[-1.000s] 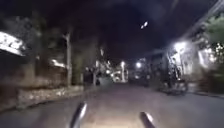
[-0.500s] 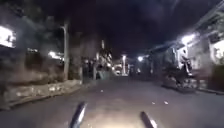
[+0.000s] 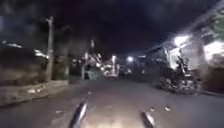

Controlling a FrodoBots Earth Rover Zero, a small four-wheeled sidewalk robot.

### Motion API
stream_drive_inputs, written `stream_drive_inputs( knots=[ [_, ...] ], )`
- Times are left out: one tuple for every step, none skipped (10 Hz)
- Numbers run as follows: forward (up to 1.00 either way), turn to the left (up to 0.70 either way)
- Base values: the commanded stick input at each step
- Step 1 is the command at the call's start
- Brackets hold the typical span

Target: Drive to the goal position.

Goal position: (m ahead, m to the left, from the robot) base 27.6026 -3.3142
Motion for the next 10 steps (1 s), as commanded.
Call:
stream_drive_inputs(
  knots=[
    [1.00, -0.14],
    [1.00, -0.34],
    [1.00, -0.35],
    [1.00, -0.12],
    [1.00, 0.02],
    [1.00, 0.02],
    [1.00, 0.02],
    [1.00, 0.02],
    [1.00, 0.02],
    [1.00, 0.02]
  ],
)
